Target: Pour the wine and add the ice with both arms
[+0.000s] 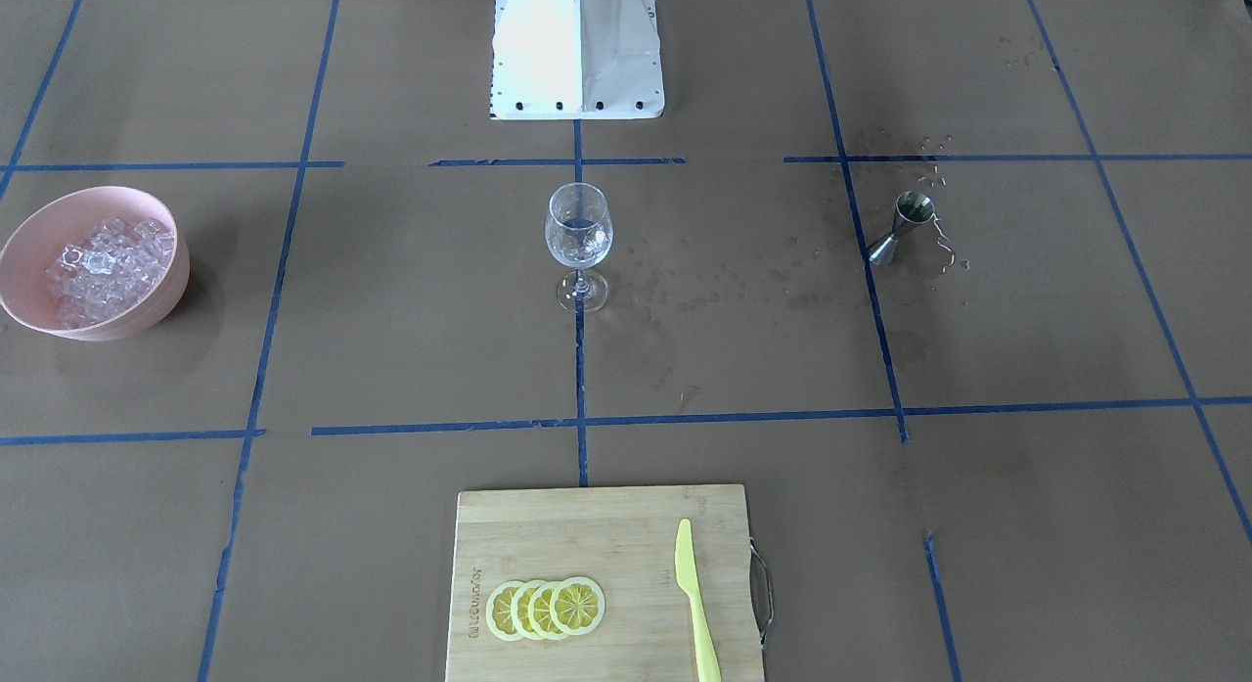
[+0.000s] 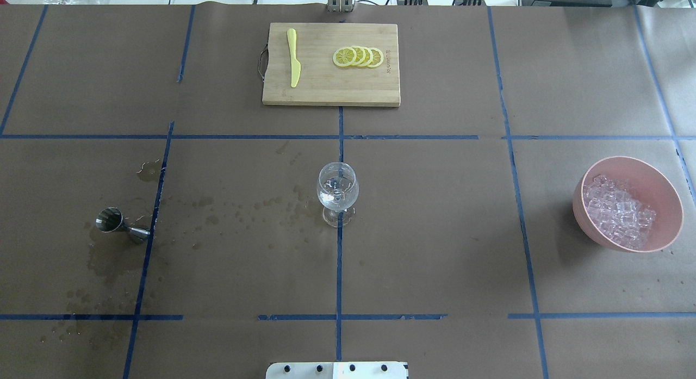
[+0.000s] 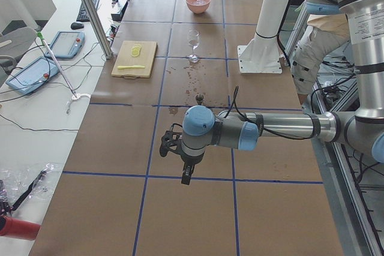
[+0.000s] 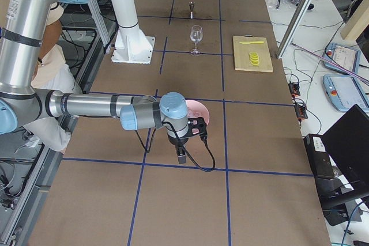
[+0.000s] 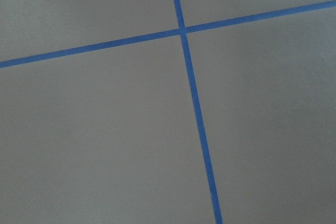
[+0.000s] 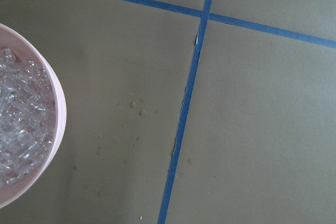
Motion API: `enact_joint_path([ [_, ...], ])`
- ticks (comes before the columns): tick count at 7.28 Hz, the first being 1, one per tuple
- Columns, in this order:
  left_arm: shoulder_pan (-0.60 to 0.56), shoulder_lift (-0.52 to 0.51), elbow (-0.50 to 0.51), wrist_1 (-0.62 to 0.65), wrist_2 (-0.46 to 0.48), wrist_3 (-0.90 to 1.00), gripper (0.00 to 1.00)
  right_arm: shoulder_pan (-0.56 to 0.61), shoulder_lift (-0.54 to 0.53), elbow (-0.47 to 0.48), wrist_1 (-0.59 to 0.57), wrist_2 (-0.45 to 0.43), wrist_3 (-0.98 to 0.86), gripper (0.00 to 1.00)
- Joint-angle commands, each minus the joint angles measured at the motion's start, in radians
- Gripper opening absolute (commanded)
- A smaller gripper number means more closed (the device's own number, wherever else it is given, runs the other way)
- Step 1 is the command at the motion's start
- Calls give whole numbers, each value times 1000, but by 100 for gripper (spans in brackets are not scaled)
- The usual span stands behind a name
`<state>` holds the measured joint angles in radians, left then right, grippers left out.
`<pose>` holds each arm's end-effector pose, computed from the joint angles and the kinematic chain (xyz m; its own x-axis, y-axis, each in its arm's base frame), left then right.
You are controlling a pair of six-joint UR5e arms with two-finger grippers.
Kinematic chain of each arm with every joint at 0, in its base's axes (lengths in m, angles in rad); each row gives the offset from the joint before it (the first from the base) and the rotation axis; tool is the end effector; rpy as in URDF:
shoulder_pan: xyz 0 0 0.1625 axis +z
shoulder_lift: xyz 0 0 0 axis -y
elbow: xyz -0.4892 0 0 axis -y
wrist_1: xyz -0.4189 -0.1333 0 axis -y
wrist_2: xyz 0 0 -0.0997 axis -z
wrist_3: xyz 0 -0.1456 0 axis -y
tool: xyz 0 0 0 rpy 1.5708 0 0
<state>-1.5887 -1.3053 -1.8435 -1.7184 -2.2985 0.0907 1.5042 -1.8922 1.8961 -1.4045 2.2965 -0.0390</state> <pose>-0.0437 -0.4051 0.7236 0.7469 0.1783 -0.6405 -0.0502 0.9757 0.2131 0.0112 -0.3827 0.7155 0.7358 -0.2002 0.6470 0.0943 0.9763 0.1948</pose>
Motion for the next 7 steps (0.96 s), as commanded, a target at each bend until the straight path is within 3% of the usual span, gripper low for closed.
enact_joint_path([
  [1, -5, -3, -4, -92, -53, 0, 100, 1, 50, 14, 1, -5, 5, 100],
  [3, -8, -32, 0, -269, -55, -3, 100, 1, 96, 14, -1, 0, 11, 100],
  [5, -13, -37, 41, -579, -50, -46, 100, 1, 100, 29, 1, 0, 7, 100],
  [7, -20, -22, 65, -863, -62, -219, 100, 2, 97, 44, -1, 17, 8, 100],
])
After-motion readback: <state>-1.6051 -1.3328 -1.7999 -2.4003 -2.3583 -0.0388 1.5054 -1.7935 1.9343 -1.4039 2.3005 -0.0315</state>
